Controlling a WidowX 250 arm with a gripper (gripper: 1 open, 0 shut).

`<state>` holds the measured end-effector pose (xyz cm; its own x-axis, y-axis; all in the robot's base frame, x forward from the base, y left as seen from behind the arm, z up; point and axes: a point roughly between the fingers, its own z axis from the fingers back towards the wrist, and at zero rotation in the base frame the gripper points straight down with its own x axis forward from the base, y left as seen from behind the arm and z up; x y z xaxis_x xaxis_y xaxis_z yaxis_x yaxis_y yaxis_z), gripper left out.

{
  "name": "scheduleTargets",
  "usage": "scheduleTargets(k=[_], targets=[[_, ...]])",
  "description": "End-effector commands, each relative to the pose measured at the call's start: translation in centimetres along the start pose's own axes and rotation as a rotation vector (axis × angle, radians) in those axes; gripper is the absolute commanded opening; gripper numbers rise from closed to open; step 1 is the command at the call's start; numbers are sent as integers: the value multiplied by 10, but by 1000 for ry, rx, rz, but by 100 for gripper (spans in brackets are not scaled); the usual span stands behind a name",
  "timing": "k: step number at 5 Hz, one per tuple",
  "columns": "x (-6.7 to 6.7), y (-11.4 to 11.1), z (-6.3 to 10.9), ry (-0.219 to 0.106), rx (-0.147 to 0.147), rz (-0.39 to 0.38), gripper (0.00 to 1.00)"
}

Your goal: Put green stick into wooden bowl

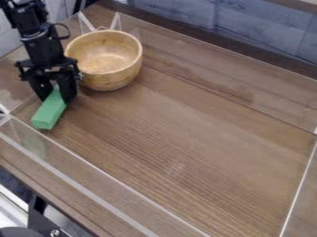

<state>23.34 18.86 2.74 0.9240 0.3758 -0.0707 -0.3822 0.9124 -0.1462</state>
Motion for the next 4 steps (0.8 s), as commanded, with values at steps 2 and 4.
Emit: scheduleTargets(k=[2,4], targets=[[-10,-11,28,-69,13,72,0],[-5,-16,45,-71,9,104,0]])
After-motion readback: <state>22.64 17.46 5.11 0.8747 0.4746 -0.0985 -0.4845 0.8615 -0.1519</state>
